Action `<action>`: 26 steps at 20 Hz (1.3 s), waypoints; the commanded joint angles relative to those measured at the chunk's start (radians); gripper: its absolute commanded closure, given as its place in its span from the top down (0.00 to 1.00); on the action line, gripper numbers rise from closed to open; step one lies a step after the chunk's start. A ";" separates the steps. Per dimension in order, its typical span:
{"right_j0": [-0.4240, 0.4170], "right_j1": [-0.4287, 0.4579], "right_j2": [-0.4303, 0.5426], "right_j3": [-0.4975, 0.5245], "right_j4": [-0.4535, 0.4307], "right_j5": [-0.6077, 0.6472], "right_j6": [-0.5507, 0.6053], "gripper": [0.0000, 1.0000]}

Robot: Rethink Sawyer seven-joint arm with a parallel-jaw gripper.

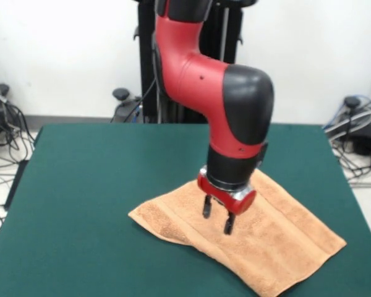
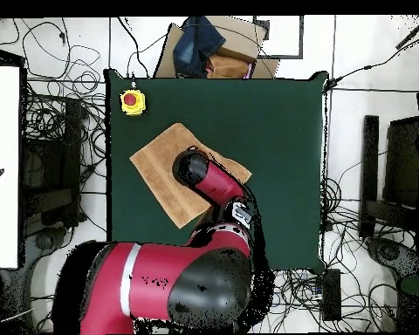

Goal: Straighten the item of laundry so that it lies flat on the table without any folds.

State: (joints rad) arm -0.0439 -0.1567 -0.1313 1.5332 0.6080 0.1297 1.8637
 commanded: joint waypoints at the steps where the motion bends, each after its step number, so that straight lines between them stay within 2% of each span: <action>1: -0.085 0.011 0.063 0.072 -0.070 0.004 0.116 1.00; 5: -0.133 0.055 0.067 0.016 -0.117 -0.004 0.082 1.00; 9: -0.103 0.136 0.034 -0.084 -0.110 -0.010 0.105 1.00; 18: -0.011 0.323 -0.059 -0.277 -0.013 -0.047 0.171 1.00; 21: 0.030 0.349 -0.088 -0.293 0.031 -0.059 0.220 1.00; 26: 0.050 0.355 -0.089 -0.296 0.063 -0.067 0.244 1.00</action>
State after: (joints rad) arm -0.0295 0.0264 -0.2801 1.3460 0.5768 0.1218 1.8637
